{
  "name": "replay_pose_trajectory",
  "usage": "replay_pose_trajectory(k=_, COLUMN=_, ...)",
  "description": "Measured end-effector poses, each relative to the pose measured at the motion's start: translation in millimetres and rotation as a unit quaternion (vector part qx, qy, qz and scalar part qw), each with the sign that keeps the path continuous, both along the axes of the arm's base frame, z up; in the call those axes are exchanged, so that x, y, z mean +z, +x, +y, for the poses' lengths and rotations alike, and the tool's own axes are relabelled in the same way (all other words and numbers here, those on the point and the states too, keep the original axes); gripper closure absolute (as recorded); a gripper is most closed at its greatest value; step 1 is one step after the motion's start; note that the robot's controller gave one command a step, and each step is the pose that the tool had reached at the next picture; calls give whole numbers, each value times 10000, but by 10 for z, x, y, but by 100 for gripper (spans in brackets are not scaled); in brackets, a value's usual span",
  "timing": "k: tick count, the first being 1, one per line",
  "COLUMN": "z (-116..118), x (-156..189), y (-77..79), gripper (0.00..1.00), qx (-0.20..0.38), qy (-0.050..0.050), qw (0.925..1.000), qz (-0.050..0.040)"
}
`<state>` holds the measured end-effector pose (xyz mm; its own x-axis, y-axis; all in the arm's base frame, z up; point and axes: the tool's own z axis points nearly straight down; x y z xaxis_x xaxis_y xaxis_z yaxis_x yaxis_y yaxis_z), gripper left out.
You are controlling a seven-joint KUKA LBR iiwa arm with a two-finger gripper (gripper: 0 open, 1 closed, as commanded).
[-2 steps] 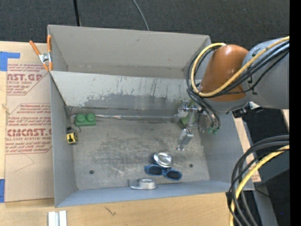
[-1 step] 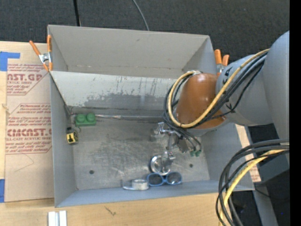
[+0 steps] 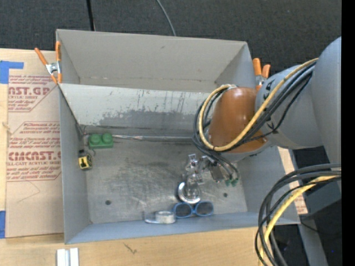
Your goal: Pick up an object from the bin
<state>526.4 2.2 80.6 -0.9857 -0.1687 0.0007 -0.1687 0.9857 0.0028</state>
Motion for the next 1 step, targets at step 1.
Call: replay_pose_trajectory(k=1, z=-380, x=1531, y=263, gripper=100, qx=414, qy=-19, qw=9991, qz=-66)
